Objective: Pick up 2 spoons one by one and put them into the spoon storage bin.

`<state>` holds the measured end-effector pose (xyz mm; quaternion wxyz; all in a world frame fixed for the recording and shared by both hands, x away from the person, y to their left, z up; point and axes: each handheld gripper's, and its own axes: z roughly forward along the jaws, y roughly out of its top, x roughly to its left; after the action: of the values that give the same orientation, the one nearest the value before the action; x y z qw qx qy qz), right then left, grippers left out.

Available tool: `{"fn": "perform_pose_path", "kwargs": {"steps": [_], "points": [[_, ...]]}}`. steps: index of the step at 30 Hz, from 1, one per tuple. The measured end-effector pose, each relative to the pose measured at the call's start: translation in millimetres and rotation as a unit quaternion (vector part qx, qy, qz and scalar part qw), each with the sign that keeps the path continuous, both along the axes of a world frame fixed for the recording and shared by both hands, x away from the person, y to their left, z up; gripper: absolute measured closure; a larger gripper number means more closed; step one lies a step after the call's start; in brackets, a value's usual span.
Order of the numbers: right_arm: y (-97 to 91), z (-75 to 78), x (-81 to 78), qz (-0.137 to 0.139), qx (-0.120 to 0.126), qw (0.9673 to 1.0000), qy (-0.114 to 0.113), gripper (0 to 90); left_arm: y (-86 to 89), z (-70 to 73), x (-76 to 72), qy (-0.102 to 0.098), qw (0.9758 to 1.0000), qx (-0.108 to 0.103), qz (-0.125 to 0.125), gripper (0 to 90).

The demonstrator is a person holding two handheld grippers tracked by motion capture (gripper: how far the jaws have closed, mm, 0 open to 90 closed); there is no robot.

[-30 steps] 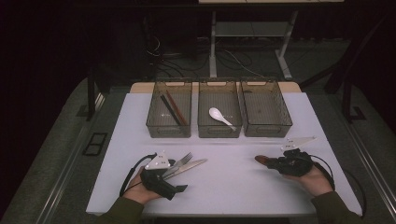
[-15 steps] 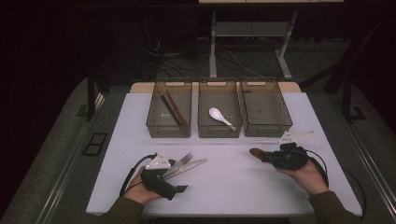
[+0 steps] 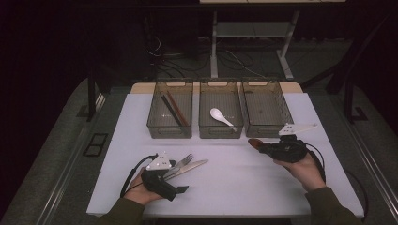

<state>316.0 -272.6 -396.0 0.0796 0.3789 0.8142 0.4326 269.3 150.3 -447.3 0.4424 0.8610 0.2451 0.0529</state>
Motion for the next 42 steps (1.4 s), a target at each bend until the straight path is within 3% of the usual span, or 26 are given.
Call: {"fn": "perform_pose_path", "kwargs": {"steps": [20,23,29,42], "points": [[35.3,28.5,28.7,0.007,0.051,0.9979,-0.038,81.7,1.0,0.3,0.7,-0.002,1.0000,-0.003,0.001,0.0],[43.5,34.2,35.8,0.005,0.039,0.9981,-0.046,81.7,1.1,0.4,0.7,-0.001,1.0000,-0.004,0.002,0.0],[57.3,44.6,50.7,-0.002,0.042,0.9980,-0.048,81.6,1.0,0.3,0.6,0.000,1.0000,-0.004,0.002,0.0],[78.7,52.4,89.3,-0.027,0.052,0.9971,-0.049,81.6,1.6,1.2,0.5,0.001,1.0000,-0.008,0.002,0.0]]}}
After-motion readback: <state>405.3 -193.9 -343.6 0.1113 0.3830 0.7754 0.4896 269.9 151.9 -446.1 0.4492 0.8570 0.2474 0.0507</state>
